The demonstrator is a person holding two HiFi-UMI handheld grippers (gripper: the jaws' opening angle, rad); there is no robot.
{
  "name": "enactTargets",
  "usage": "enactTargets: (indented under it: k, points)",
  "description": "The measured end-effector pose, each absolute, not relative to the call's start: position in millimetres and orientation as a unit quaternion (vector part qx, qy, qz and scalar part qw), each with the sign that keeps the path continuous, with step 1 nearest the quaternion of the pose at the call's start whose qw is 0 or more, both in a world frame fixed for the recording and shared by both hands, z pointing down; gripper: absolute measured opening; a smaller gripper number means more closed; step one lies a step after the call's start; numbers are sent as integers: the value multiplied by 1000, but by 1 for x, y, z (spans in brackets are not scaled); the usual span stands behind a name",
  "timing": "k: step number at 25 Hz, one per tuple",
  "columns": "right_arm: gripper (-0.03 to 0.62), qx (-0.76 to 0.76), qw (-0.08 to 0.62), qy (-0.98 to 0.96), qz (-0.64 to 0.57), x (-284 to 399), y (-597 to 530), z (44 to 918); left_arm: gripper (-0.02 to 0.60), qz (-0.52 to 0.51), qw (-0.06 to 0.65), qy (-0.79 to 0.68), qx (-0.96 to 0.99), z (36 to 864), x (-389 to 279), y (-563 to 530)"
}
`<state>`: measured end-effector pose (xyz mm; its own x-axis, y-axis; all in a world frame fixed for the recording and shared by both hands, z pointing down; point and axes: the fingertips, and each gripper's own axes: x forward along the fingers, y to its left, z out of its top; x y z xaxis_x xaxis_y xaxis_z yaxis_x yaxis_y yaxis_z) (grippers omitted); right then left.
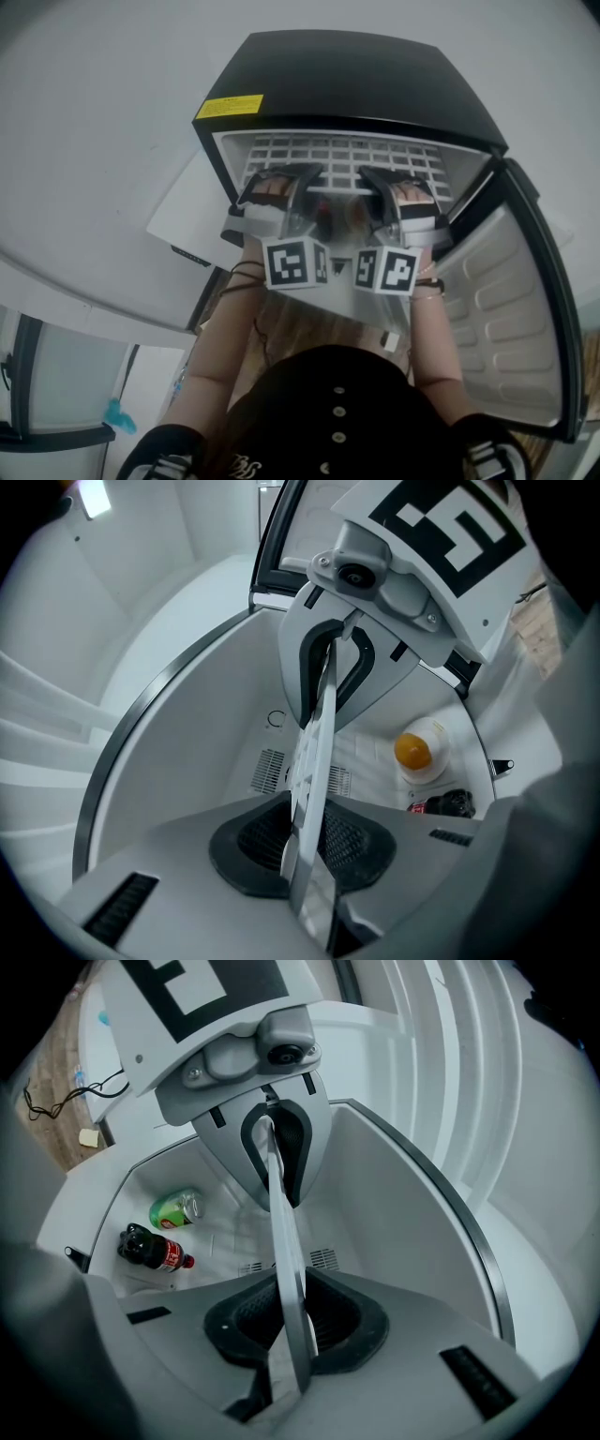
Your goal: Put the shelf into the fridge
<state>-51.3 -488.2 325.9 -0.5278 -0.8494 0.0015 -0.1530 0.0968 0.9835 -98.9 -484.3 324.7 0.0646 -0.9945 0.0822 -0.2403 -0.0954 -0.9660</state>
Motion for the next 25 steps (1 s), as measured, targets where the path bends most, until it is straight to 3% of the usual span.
enactTargets:
  k: [25]
  points:
    - [46, 364, 315, -675, -559, -57, -515, 327, 44, -457, 413, 525, -588, 327, -105, -512]
